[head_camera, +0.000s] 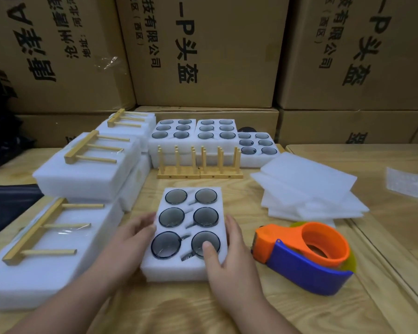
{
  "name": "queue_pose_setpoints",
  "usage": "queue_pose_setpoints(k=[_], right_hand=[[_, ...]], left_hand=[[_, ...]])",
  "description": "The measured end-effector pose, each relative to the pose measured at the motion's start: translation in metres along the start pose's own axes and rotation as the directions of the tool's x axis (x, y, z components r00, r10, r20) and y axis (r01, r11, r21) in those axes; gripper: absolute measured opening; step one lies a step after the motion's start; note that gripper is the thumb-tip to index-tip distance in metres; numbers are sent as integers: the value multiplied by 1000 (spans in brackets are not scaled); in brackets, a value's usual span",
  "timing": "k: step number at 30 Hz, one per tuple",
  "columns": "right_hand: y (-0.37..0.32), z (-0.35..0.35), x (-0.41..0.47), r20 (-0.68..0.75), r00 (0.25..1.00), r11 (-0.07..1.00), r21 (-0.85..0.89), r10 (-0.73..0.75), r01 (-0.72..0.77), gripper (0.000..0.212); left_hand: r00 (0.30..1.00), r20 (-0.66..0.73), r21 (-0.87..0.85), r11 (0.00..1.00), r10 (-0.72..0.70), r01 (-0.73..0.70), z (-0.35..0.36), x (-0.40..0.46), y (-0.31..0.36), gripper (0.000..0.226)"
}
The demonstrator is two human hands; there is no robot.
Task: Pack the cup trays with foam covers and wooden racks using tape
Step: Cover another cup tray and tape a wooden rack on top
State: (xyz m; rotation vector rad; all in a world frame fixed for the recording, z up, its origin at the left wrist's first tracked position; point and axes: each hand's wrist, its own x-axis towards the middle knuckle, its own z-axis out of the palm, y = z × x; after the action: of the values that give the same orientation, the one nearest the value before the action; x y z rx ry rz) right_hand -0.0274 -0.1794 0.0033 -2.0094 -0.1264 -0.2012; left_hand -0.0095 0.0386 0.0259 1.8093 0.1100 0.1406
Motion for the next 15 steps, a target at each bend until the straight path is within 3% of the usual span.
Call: queue_pose_setpoints(k=[3, 8, 11, 15], right_hand=[[-1, 2, 0, -10, 1000, 998, -64, -2, 1, 78], [-6, 1, 0, -32, 999, 997, -80, -18, 15, 52], [-14, -2, -2, -27, 999, 995, -94, -17, 15, 41], [-12, -1, -1, -45, 997, 997, -54, -63, 60, 38]], left_hand=[[983, -92, 139, 980, 156, -143, 19, 17, 42, 24], [927, 236, 220, 913, 292, -343, 95, 48, 109, 26], [872, 404, 429, 785, 277, -447, 145, 73, 119, 23], [806, 519, 589, 564, 285, -579, 194, 99, 116, 36]])
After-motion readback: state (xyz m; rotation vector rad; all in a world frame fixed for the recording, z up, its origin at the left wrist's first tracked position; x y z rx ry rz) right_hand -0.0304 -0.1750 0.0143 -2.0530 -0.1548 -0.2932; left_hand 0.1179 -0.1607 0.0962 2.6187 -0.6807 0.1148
